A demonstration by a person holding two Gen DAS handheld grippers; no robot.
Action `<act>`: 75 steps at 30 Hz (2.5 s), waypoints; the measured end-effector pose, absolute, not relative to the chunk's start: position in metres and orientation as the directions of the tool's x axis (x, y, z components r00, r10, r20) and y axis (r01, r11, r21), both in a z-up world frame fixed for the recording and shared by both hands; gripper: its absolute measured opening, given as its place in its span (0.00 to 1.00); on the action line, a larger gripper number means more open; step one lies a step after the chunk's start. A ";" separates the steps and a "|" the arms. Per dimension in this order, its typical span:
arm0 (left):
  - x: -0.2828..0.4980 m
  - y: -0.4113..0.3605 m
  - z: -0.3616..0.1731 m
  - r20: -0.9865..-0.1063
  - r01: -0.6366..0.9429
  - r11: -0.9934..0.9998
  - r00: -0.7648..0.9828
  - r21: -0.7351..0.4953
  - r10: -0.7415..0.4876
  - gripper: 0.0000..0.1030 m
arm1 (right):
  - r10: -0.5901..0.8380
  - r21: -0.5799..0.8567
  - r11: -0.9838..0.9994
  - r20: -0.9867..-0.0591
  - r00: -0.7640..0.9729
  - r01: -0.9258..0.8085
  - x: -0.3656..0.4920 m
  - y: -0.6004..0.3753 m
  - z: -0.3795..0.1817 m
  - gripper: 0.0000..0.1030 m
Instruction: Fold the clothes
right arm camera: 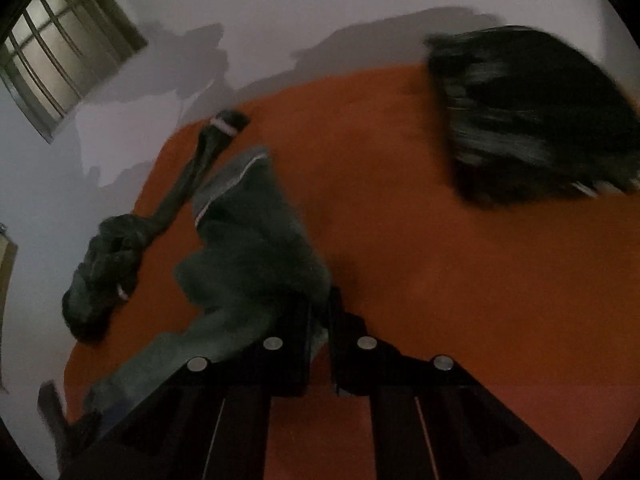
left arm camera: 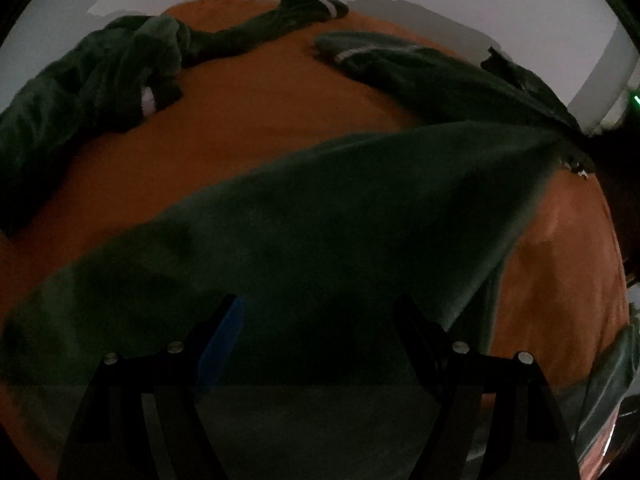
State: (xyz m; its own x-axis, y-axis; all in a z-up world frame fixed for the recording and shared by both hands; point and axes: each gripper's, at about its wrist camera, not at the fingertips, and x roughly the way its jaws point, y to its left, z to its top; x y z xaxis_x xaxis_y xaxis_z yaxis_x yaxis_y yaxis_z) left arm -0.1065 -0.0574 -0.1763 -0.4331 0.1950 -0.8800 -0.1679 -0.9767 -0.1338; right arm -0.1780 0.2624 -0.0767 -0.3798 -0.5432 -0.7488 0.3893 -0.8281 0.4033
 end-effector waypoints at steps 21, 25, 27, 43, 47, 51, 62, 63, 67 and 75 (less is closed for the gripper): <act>-0.112 -0.053 -0.191 -0.896 -0.206 -0.978 -0.428 -0.031 0.119 0.76 | -0.406 0.141 -0.746 -0.871 -0.276 0.650 -0.306 0.119 -0.129 0.65; -0.111 -0.059 -0.191 -0.900 -0.203 -0.979 -0.422 -0.027 0.112 0.76 | -0.327 0.103 -0.788 -0.905 -0.271 0.606 -0.345 0.078 -0.150 0.28; -0.112 -0.062 -0.192 -0.899 -0.193 -0.980 -0.422 -0.037 0.117 0.76 | -0.393 0.210 -0.825 -0.880 -0.265 0.525 -0.353 0.086 -0.132 0.07; -0.147 -0.071 -0.203 -0.862 -0.305 -0.948 -0.454 -0.088 0.226 0.77 | -0.053 0.121 -0.993 -0.439 -0.897 -0.001 -0.256 0.405 0.049 0.07; -0.165 -0.081 -0.209 -0.858 -0.343 -0.930 -0.429 -0.134 0.282 0.77 | 0.013 0.077 -0.995 -0.535 -0.845 -0.065 -0.282 0.441 -0.020 0.07; -0.178 -0.089 -0.213 -0.856 -0.392 -0.905 -0.401 -0.162 0.327 0.77 | -0.075 0.192 -0.978 -0.678 -0.731 -0.077 -0.311 0.470 -0.079 0.07; -0.161 -0.074 -0.192 -0.850 -0.453 -0.873 -0.375 -0.180 0.370 0.77 | -0.350 0.389 -0.921 -0.795 -0.495 0.025 -0.268 0.513 -0.145 0.66; -0.155 -0.068 -0.187 -0.850 -0.471 -0.863 -0.367 -0.180 0.378 0.77 | -0.349 0.381 -0.924 -0.805 -0.480 0.033 -0.261 0.514 -0.150 0.66; -0.135 -0.017 -0.175 -0.865 -0.575 -0.799 -0.297 -0.175 0.404 0.77 | -0.356 0.369 -0.928 -0.822 -0.444 0.061 -0.240 0.509 -0.165 0.66; -0.112 0.077 -0.197 -0.916 -0.706 -0.704 -0.330 0.080 0.227 0.74 | -0.180 0.167 -0.983 -0.737 -0.652 0.081 -0.245 0.505 -0.108 0.10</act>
State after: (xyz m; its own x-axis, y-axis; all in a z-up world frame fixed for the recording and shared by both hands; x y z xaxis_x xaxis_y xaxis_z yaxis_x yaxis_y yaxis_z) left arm -0.1120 0.0770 -0.1974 -0.3301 0.2271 -0.9162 -0.7060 -0.7037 0.0800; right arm -0.2449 0.5049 -0.1081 -0.6518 -0.1795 -0.7368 0.0814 -0.9825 0.1674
